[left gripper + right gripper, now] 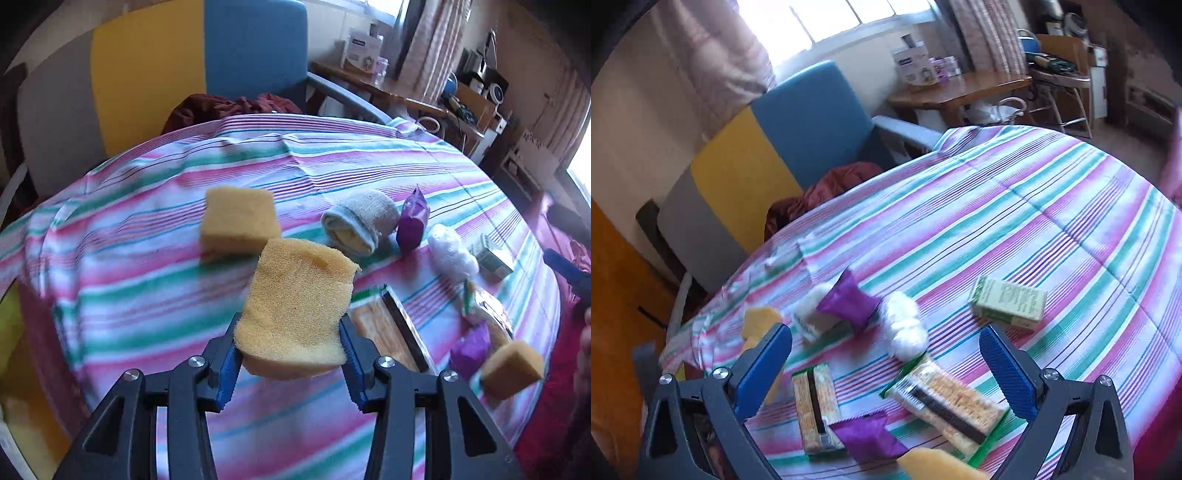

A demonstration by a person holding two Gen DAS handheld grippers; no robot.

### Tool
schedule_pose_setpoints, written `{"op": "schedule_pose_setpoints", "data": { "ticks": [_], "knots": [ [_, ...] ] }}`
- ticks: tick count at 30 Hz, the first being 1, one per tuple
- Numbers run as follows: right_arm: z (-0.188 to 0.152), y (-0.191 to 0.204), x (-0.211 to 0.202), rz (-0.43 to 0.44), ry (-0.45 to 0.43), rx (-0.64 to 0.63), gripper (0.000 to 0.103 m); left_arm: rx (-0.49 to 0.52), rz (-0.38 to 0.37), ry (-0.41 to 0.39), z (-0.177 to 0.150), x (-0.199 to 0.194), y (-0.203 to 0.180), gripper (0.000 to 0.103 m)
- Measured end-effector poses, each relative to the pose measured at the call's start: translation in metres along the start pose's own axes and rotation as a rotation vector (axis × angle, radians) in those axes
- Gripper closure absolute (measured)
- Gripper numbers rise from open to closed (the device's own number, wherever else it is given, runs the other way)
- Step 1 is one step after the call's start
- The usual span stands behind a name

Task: Organize objects
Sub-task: 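Grasp the yellow sponge with the left tool, then lift the yellow sponge with left tool while right grasps the cracker packet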

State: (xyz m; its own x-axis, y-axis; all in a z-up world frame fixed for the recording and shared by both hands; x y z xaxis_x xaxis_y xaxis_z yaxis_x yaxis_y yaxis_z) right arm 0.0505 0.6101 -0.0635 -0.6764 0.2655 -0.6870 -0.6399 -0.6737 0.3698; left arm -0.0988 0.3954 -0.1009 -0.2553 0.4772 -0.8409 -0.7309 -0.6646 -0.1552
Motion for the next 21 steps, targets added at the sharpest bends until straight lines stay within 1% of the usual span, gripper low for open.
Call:
{"op": "schedule_pose_setpoints", "data": {
  "ticks": [2, 3, 6, 8, 9, 11, 14, 16, 18, 21],
  "knots": [
    [0.007, -0.017, -0.009, 0.001, -0.038, 0.069, 0.001, -0.011, -0.007, -0.013, -0.015, -0.017, 0.005, 0.055],
    [0.009, -0.025, -0.01, 0.002, -0.042, 0.102, 0.001, -0.014, -0.005, -0.022, -0.024, -0.027, 0.007, 0.055],
    [0.009, -0.039, -0.005, -0.004, -0.013, 0.165, 0.001, -0.021, -0.003, -0.03, -0.042, -0.044, 0.012, 0.055],
    [0.007, -0.035, 0.004, 0.011, 0.03, 0.152, 0.001, -0.029, -0.003, -0.04, -0.055, -0.058, 0.015, 0.055],
    [0.004, -0.03, 0.007, 0.023, 0.051, 0.124, 0.002, -0.035, -0.002, -0.041, -0.059, -0.063, 0.017, 0.055],
    [-0.002, -0.007, 0.016, 0.055, 0.09, 0.03, 0.005, -0.05, -0.006, -0.053, -0.069, -0.078, 0.022, 0.055],
    [-0.018, 0.039, 0.024, 0.112, 0.129, -0.15, 0.009, -0.061, 0.01, -0.08, -0.082, -0.099, 0.03, 0.055],
    [-0.032, 0.065, 0.031, 0.146, 0.16, -0.244, 0.01, -0.082, -0.008, -0.09, -0.09, -0.11, 0.037, 0.055],
    [-0.049, 0.085, 0.038, 0.149, 0.192, -0.328, 0.01, -0.105, -0.011, -0.101, -0.098, -0.121, 0.043, 0.055],
    [-0.069, 0.102, 0.055, 0.101, 0.23, -0.437, 0.012, -0.112, -0.01, -0.128, -0.105, -0.137, 0.045, 0.055]
  ]
}}
Point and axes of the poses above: each gripper's, at about its wrist camera, not at the fingertips, and x roughly the way its jaws point, y to its left, z to its top, the point moved 4 cm from there along x, roughly the way its jaws point, and after that the axes turned 3 degrees about -x, right-handed, at the moved point
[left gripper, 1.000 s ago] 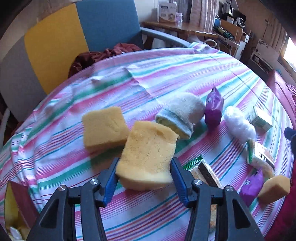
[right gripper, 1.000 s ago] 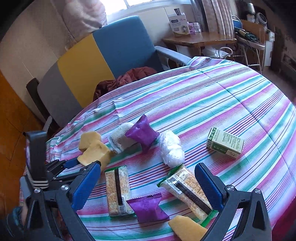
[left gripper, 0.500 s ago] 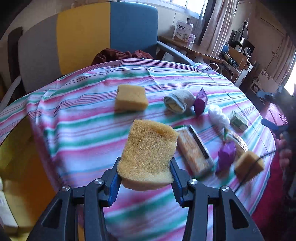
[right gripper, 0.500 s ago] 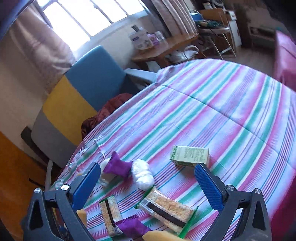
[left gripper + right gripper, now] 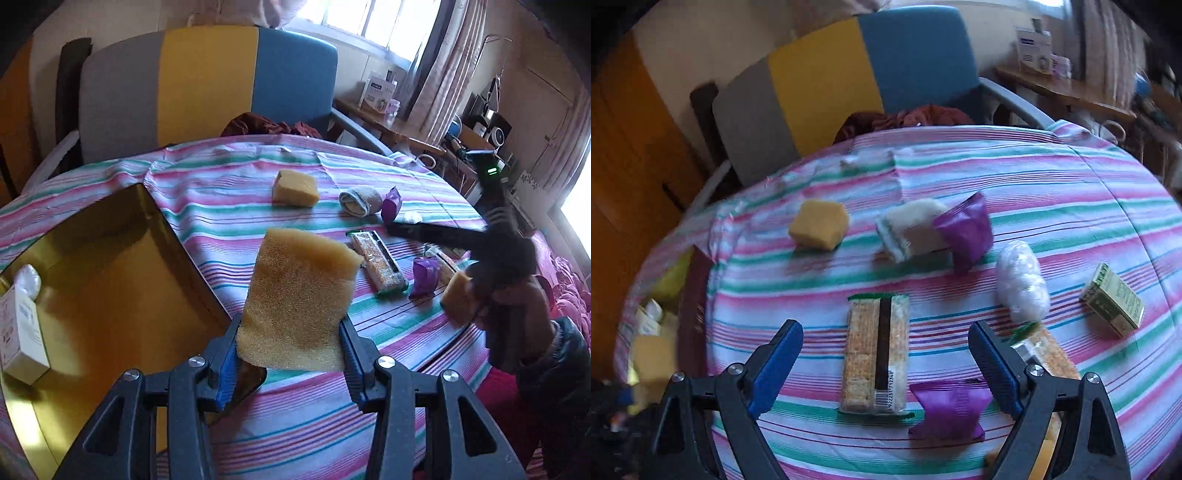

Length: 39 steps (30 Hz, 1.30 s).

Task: Organize objects
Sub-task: 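Lift the yellow sponge with left tool while right grasps the cracker packet, then lower the yellow sponge into the gold tray and open the left tool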

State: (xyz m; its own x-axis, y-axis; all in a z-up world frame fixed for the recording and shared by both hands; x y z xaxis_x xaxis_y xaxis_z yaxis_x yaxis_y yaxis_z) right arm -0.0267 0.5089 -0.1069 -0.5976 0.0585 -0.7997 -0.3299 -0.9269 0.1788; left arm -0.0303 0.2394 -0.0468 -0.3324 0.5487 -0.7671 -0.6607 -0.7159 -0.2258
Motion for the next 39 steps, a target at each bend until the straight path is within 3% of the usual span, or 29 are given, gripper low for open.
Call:
{"op": "schedule_pose_setpoints", "data": {
  "ticks": [8, 9, 13, 23, 39],
  "knots": [
    [-0.006, 0.006, 0.049, -0.068, 0.103, -0.059, 0.015, -0.041, -0.011, -0.047, -0.009, -0.032, 0.016, 0.055],
    [-0.008, 0.007, 0.053, -0.075, 0.118, -0.067, 0.019, -0.047, -0.007, -0.05, -0.011, -0.035, 0.019, 0.055],
    [-0.019, 0.017, 0.063, -0.129, 0.163, -0.166, 0.054, -0.084, 0.009, -0.042, -0.022, -0.037, 0.032, 0.055],
    [-0.027, 0.022, 0.06, -0.082, 0.174, -0.202, 0.052, -0.114, 0.036, -0.025, -0.035, -0.035, 0.042, 0.055],
    [-0.028, 0.033, 0.063, -0.126, 0.147, -0.289, 0.053, -0.131, 0.053, -0.027, -0.039, -0.036, 0.048, 0.055]
  ]
}}
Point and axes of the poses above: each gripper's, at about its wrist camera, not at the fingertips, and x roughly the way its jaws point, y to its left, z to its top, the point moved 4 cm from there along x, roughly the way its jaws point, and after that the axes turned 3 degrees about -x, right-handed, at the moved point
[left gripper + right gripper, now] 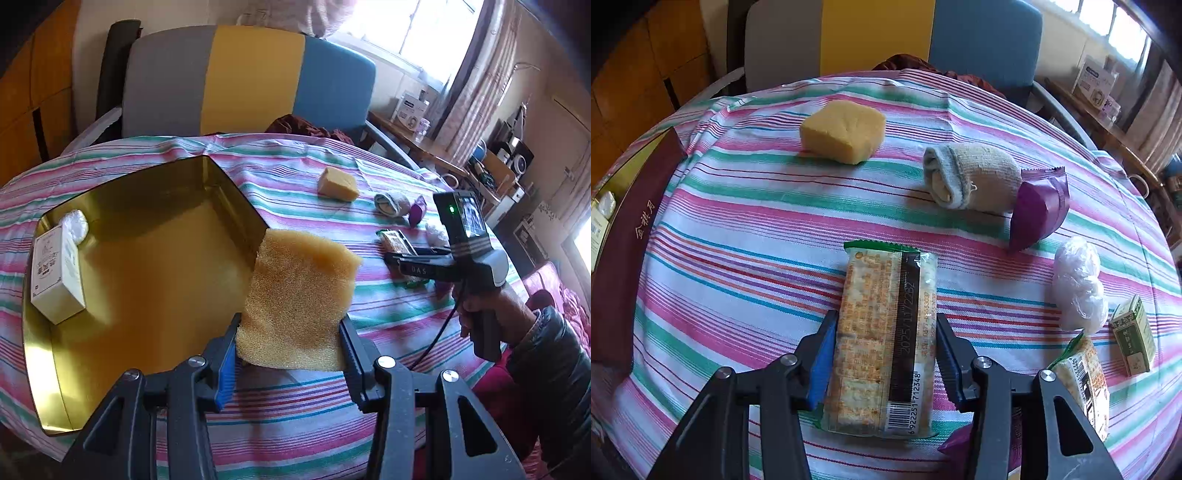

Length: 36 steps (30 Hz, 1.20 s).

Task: Organize objects
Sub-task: 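Lower the yellow sponge into the gold tray and open the left tool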

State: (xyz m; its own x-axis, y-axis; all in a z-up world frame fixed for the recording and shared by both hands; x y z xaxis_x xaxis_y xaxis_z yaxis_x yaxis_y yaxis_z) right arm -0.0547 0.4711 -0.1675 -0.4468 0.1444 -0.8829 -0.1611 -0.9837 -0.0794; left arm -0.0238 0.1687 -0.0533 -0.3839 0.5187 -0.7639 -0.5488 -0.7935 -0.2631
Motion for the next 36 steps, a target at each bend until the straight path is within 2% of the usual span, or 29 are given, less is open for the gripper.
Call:
{"op": "schedule_pose_setpoints", "data": {
  "ticks": [6, 10, 13, 16, 18, 21, 24, 36],
  "knots": [
    [-0.001, 0.003, -0.001, -0.017, -0.01, -0.017, 0.054, -0.053, 0.047, -0.027, 0.004, -0.012, 0.026, 0.055],
    [-0.001, 0.003, -0.001, -0.022, -0.015, -0.018, 0.054, -0.102, 0.116, -0.042, 0.004, -0.027, 0.053, 0.055],
    [-0.001, 0.004, -0.001, -0.023, -0.015, -0.018, 0.054, -0.189, 0.206, -0.034, -0.001, -0.034, 0.087, 0.055],
    [-0.001, 0.004, -0.002, -0.031, -0.016, -0.023, 0.054, -0.358, 0.275, -0.006, -0.008, -0.032, 0.131, 0.055],
    [0.0, 0.005, -0.002, -0.037, -0.016, -0.025, 0.054, -0.409, 0.317, 0.016, -0.012, -0.028, 0.151, 0.055],
    [-0.001, 0.006, -0.003, -0.04, -0.016, -0.025, 0.054, -0.438, 0.358, 0.054, -0.021, -0.02, 0.164, 0.055],
    [-0.001, 0.007, -0.003, -0.04, -0.016, -0.022, 0.054, -0.46, 0.36, 0.08, -0.029, -0.015, 0.169, 0.054],
    [-0.001, 0.007, -0.003, -0.042, -0.02, -0.012, 0.053, -0.427, 0.412, 0.066, -0.03, -0.015, 0.168, 0.052]
  ]
}}
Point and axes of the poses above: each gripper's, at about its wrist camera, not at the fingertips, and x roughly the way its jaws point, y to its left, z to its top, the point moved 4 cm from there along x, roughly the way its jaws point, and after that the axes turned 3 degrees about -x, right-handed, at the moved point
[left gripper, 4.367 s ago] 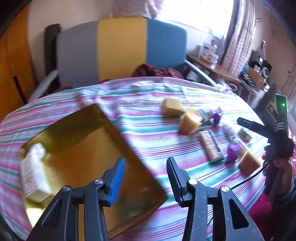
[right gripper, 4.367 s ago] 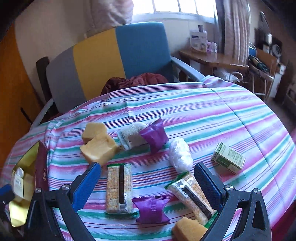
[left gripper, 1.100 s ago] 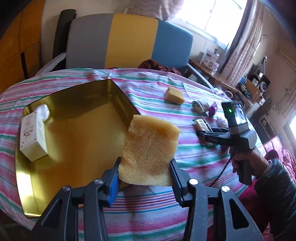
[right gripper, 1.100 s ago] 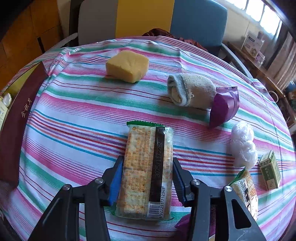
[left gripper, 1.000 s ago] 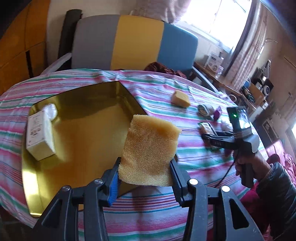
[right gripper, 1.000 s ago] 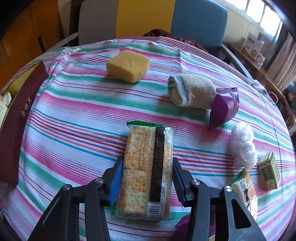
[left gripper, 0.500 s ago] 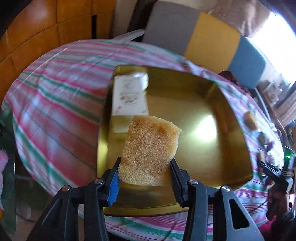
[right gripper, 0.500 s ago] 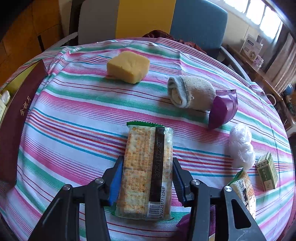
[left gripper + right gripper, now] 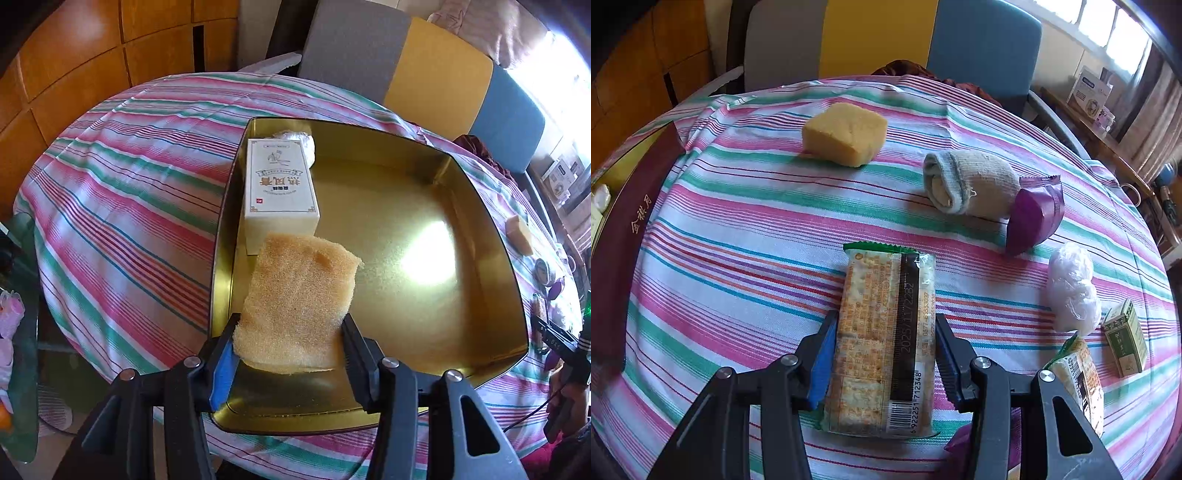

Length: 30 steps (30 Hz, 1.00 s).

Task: Organize objects
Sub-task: 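Lower the yellow sponge into the gold tray and open the left tool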

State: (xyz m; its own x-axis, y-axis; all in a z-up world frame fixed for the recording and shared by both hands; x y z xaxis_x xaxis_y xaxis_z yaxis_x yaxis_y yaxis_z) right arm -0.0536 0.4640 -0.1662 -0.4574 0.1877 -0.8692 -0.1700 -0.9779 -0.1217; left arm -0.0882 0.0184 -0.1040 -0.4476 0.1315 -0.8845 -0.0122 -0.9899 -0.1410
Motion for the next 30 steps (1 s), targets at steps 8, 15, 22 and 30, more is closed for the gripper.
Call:
{"op": "schedule_pose_setpoints", "data": {
  "ticks": [8, 15, 22, 30],
  "knots": [
    [0.0, 0.001, 0.0, -0.01, -0.001, -0.015, 0.054, 0.009, 0.018, -0.01, -0.001, -0.005, -0.001, 0.039],
    [0.0, 0.002, 0.0, -0.016, -0.004, -0.025, 0.054, 0.036, 0.027, -0.064, 0.005, -0.02, -0.004, 0.04],
    [-0.001, 0.002, -0.001, -0.019, -0.01, -0.016, 0.054, 0.056, 0.056, -0.138, 0.011, -0.035, -0.001, 0.04],
    [-0.002, 0.001, -0.002, -0.027, -0.022, 0.003, 0.054, 0.072, 0.049, -0.206, 0.013, -0.054, 0.002, 0.046]
  ]
}}
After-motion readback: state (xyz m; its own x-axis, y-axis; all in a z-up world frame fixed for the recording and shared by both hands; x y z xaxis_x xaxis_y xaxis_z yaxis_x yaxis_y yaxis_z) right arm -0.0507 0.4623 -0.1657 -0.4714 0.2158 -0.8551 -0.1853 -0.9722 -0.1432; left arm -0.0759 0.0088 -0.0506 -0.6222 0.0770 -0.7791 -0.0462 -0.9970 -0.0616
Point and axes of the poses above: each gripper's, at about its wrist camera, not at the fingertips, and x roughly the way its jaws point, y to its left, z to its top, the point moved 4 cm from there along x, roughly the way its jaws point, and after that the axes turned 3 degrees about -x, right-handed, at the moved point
